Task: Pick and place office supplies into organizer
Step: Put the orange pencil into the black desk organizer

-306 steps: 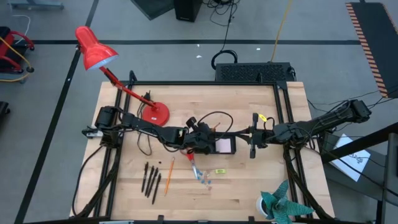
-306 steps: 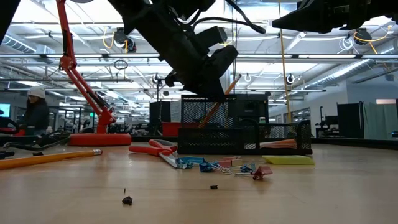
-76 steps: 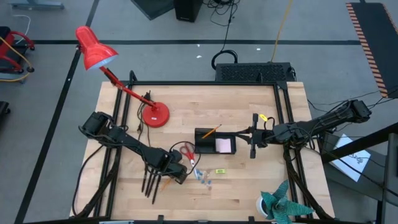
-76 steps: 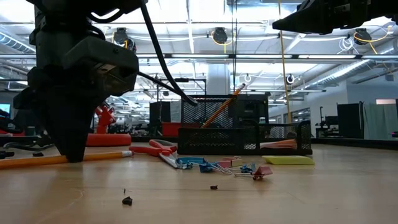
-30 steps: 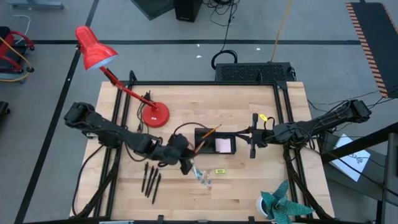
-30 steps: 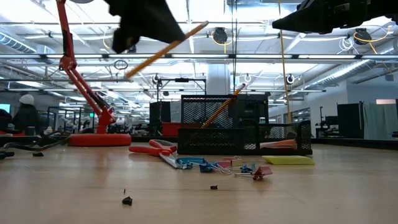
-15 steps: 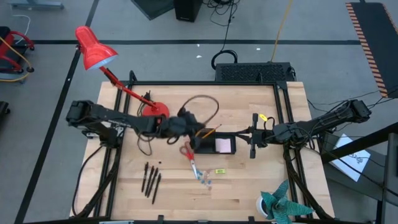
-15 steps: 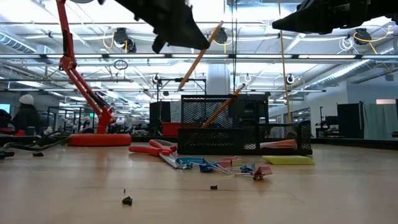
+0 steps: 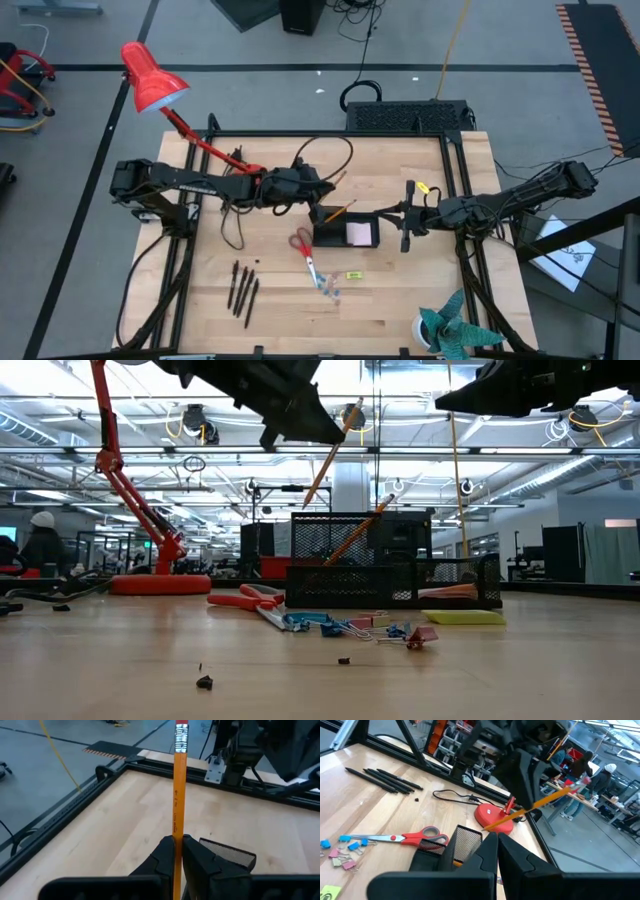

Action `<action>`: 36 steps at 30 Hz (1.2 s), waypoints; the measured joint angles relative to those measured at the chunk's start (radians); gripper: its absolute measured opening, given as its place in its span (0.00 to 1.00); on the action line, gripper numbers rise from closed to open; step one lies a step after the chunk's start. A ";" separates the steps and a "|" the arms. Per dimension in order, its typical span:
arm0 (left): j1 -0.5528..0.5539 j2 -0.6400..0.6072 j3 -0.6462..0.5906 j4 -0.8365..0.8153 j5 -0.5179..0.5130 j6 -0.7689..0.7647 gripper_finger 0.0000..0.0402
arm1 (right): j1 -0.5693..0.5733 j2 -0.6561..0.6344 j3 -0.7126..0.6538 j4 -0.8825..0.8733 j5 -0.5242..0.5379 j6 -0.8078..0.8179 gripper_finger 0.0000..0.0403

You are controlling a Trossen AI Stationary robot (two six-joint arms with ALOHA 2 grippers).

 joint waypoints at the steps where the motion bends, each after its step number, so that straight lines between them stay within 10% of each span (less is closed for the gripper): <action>1: -0.002 0.000 0.000 0.001 0.000 0.000 0.08 | -0.006 0.000 -0.001 0.001 0.000 0.003 0.01; 36: -0.059 0.215 0.000 -0.015 -0.028 0.044 0.08 | -0.046 0.000 -0.090 0.187 0.000 -0.054 0.01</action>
